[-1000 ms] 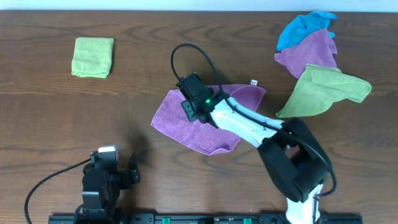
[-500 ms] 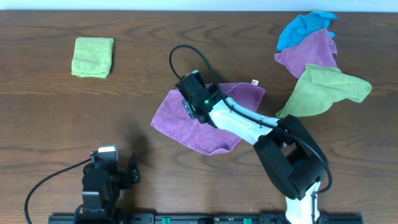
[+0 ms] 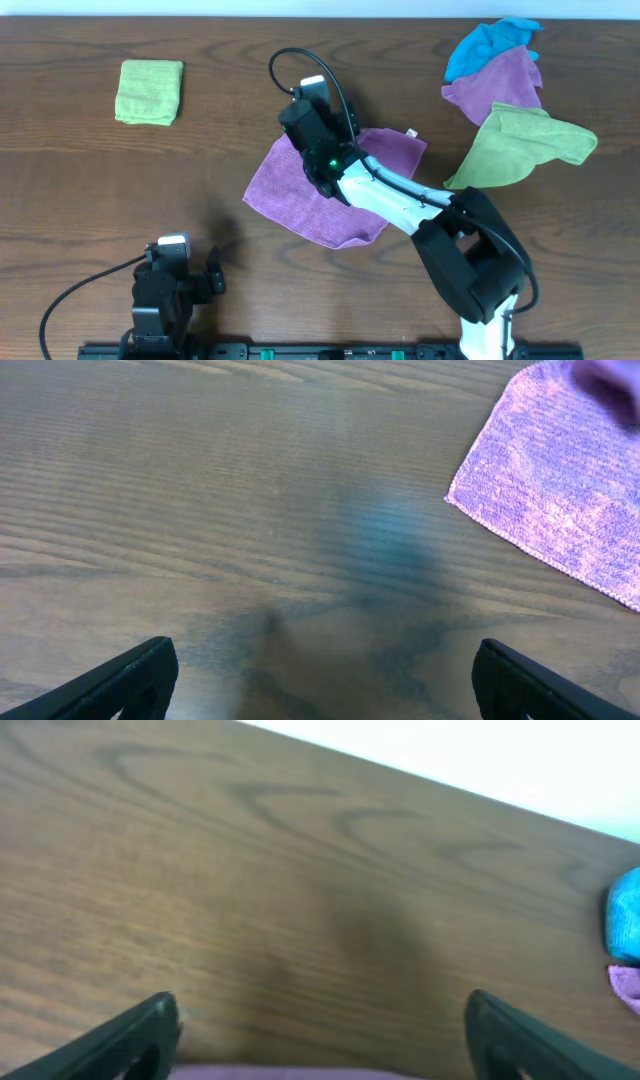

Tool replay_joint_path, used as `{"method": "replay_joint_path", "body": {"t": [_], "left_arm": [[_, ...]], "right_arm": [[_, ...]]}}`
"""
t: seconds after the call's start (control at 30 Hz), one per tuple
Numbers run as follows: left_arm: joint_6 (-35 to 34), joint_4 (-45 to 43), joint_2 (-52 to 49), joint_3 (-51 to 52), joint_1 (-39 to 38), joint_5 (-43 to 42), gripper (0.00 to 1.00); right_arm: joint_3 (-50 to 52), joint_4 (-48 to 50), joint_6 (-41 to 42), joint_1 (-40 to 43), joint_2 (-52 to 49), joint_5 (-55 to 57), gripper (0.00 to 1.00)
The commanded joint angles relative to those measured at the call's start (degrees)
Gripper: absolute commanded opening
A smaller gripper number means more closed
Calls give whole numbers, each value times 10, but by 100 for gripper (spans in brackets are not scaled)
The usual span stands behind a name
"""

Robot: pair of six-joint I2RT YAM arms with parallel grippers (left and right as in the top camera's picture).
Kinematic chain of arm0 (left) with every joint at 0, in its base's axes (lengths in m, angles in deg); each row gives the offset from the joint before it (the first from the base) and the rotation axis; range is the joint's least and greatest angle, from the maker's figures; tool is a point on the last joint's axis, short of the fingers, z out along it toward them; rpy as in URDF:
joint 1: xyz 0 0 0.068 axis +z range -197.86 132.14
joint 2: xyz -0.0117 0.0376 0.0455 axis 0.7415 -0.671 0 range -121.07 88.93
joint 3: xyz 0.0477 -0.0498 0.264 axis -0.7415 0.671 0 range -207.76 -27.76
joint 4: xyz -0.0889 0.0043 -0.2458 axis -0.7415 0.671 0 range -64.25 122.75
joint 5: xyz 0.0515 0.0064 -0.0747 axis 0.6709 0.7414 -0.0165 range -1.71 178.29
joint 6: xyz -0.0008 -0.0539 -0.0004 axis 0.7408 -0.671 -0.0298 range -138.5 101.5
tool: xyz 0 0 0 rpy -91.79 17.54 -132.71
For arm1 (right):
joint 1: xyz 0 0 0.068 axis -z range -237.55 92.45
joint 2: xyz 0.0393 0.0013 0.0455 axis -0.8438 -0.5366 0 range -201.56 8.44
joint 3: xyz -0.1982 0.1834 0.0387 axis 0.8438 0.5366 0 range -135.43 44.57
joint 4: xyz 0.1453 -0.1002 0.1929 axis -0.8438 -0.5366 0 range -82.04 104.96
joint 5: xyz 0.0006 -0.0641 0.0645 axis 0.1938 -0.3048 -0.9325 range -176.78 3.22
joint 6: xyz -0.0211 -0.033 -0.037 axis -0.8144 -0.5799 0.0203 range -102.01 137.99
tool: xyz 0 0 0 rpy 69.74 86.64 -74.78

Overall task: Fold the cloth
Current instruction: 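Release the cloth and pull the right gripper back toward the front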

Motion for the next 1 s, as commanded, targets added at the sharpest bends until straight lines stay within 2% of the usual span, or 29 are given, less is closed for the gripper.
{"method": "replay_joint_path", "body": {"t": [0.0, 0.2, 0.4, 0.53, 0.77, 0.83, 0.97], "left_arm": [[6, 8, 3, 7, -2, 6, 95], [6, 8, 3, 7, -2, 6, 96], [6, 8, 3, 7, -2, 6, 95], [21, 7, 3, 7, -2, 36, 95], [20, 2, 3, 7, -2, 33, 95], [-5, -12, 3, 7, -2, -2, 95], [-104, -46, 3, 6, -2, -158, 95]], "right_arm": [[-6, 8, -4, -3, 18, 21, 99], [-6, -55, -25, -26, 79, 20, 99], [-6, -246, -41, -73, 238, -21, 99], [-6, -361, -4, -105, 344, -60, 99], [-6, -548, 90, -172, 515, -130, 96], [-6, -589, 114, -189, 546, -149, 94], [-6, -667, 151, -217, 596, -207, 89]]}}
